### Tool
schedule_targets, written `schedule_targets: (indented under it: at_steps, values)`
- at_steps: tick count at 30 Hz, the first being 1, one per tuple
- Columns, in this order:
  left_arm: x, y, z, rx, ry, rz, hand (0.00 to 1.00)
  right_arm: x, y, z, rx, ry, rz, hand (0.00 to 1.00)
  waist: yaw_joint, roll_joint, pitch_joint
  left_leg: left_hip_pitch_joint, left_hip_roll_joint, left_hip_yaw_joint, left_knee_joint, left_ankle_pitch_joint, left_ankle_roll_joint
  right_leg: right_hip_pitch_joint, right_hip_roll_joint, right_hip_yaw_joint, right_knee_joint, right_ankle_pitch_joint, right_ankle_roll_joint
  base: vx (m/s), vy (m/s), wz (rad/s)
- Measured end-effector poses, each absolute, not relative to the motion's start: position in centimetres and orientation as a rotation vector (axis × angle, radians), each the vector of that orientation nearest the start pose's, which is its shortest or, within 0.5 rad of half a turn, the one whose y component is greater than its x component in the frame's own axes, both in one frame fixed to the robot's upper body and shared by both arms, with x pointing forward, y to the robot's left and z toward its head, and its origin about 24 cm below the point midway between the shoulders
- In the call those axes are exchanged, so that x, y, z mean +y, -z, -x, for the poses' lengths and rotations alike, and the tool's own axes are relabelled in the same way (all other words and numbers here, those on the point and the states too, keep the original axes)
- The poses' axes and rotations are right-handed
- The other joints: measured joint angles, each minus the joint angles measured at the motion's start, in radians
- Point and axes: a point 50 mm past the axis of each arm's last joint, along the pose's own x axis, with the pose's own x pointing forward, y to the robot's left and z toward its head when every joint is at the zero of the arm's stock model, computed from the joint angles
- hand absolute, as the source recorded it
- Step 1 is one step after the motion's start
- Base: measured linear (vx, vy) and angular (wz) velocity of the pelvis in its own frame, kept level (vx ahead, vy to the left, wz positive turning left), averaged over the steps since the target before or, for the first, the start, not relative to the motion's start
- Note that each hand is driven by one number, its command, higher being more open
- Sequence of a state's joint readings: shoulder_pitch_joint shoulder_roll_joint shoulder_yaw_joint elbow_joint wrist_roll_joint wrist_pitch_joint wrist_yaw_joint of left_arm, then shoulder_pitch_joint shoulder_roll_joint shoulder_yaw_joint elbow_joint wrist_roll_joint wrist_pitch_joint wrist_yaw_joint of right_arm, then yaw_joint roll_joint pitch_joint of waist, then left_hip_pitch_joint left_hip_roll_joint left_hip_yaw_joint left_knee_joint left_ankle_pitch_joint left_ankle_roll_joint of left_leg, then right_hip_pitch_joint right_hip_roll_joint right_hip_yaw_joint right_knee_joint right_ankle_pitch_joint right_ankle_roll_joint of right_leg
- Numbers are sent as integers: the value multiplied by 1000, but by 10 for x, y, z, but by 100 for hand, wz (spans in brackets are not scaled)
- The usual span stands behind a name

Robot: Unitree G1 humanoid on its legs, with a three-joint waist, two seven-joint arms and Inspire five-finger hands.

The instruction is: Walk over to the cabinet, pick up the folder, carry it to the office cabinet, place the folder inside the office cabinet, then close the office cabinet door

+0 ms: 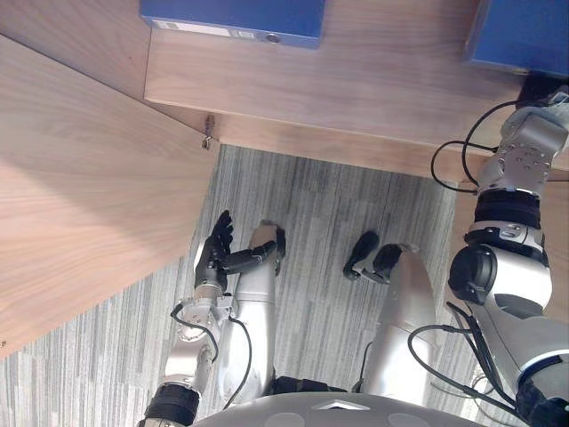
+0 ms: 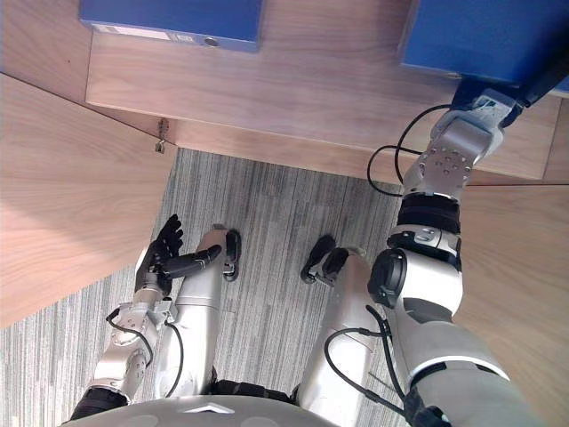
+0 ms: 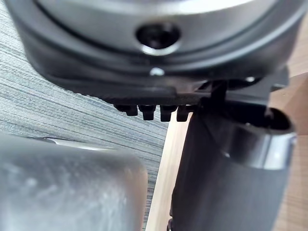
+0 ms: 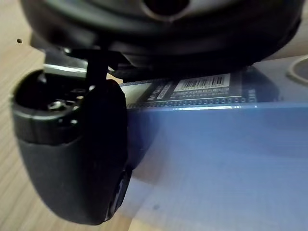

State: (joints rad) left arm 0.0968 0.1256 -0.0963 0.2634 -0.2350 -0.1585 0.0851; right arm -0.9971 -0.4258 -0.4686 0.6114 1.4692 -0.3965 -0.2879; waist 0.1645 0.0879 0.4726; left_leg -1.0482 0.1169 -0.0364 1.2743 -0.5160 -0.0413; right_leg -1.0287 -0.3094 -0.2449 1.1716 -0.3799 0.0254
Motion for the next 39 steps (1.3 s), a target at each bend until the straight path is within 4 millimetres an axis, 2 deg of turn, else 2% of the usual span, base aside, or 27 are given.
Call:
schedule_targets:
  at_steps: [10,17,18,24,25,39]
  values:
    - [170,26,-220,212,-63,69,100,-329,-253,-349,-789,459,-1538,0,10,1,-1,-29,-1,3,26,0,11,-22,-6,4,18,1,2,-3,2,1]
    - [172,25,-220,205,-62,61,100,-330,-255,-349,-808,434,-1526,0,11,2,-3,-44,-2,5,34,2,16,-38,-11,6,30,2,2,0,0,1]
    - [174,24,-220,202,-45,55,100,-331,-250,-351,-792,448,-1525,0,11,10,-8,-24,-5,13,18,6,20,-22,-18,6,22,4,0,9,1,4]
    - [175,25,-219,205,-45,66,100,-331,-245,-353,-770,470,-1519,0,11,17,-13,9,-6,27,-16,13,24,6,-18,6,-11,14,4,23,12,0]
    - [175,25,-219,205,-45,66,100,-331,-245,-353,-769,470,-1518,100,11,17,-13,9,-6,27,-16,13,24,6,-18,6,-11,14,4,0,0,0]
    - [177,26,-217,211,-36,64,100,-333,-239,-349,-784,492,-1511,100,-2,29,-20,9,-2,26,-15,13,24,7,-13,6,-12,14,4,0,0,0]
